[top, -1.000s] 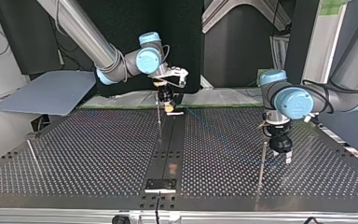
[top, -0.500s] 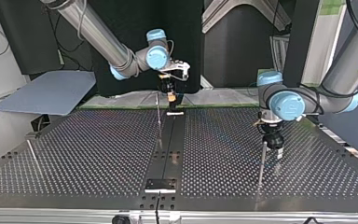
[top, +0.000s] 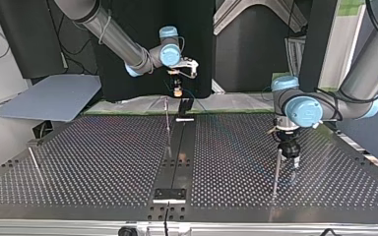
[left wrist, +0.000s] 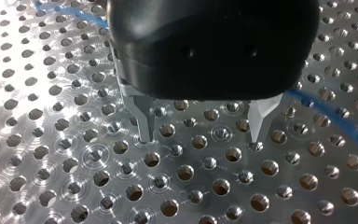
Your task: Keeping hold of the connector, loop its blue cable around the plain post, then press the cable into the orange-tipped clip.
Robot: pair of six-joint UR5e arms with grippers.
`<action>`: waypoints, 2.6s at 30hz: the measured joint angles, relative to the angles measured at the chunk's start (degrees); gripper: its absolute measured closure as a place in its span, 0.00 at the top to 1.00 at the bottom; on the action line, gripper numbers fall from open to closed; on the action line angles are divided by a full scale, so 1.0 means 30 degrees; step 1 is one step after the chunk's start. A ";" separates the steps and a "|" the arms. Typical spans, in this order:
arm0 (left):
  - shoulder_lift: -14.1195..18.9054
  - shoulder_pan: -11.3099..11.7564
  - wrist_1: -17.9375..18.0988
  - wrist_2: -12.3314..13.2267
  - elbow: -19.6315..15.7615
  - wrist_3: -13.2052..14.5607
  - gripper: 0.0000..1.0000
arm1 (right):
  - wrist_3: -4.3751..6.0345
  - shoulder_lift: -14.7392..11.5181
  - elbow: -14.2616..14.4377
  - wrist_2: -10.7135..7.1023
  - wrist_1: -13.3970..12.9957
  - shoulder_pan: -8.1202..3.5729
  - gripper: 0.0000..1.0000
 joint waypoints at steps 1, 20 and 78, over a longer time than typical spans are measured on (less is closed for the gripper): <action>0.0000 0.0001 0.0000 -0.0005 0.0000 -0.0002 1.00 | 0.0071 0.0165 0.0079 0.0134 -0.0145 0.0000 0.00; 0.0001 0.0003 0.0002 -0.0126 0.0000 -0.0006 1.00 | 0.1470 0.3757 0.1673 0.0991 -0.3477 -0.1220 0.00; 0.0005 0.0005 -0.0555 -0.0573 -0.0015 -0.0143 1.00 | 0.0616 -0.0756 0.8682 0.2786 -0.7489 -0.2077 0.00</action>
